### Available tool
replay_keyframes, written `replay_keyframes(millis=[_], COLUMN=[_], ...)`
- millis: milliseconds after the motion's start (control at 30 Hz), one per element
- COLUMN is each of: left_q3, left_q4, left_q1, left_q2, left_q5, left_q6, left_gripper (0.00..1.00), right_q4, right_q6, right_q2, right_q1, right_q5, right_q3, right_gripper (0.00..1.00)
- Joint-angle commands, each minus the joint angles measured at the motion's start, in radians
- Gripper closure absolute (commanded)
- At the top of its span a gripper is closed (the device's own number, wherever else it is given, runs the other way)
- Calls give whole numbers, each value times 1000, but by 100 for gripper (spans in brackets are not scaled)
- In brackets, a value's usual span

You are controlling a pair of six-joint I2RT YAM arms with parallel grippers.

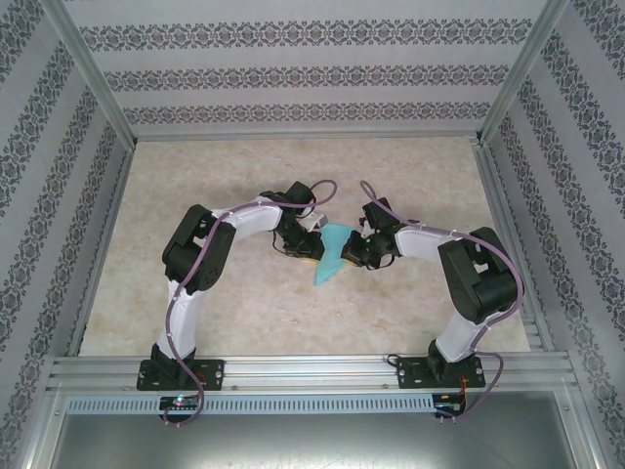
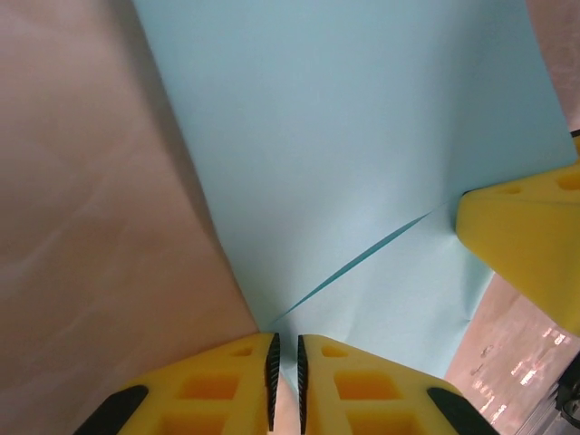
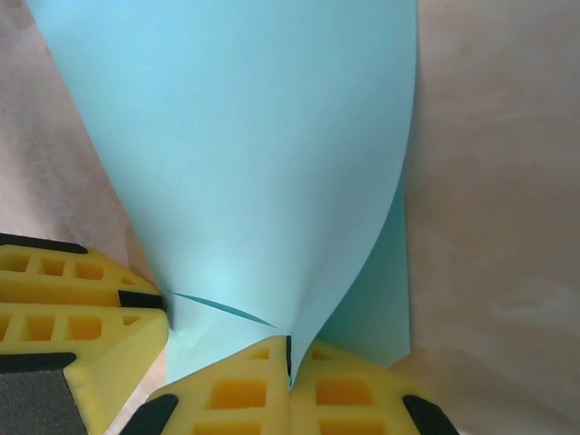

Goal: Fold a paper plane with a square sheet of paper (pick it up from the middle)
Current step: Third fold the triangle at the center of the table.

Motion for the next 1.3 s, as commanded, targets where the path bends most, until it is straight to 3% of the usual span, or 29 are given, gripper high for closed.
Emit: replay_keyframes(millis=[0, 367, 667, 967, 1267], left_q3=[-12, -11, -62, -139, -166], left_q4=[-58, -37, 44, 203, 257], left_q1=[13, 11, 19, 13, -12], left_q2=[-13, 13, -114, -137, -81], left_q5=[-40, -4, -77, 64, 64], left_q6=[-2, -3, -67, -193, -235], left_gripper=[83, 86, 87, 87, 89], right_q4=[-34, -31, -43, -28, -26], right_q6=[-20, -10, -26, -12, -10], right_q2=[5, -19, -9, -10, -15], right_q1=[1, 10, 14, 13, 15], right_q5=[33, 18, 27, 23, 21], right_q3=[17, 25, 24, 19, 20], right_gripper=[98, 97, 96, 97, 97])
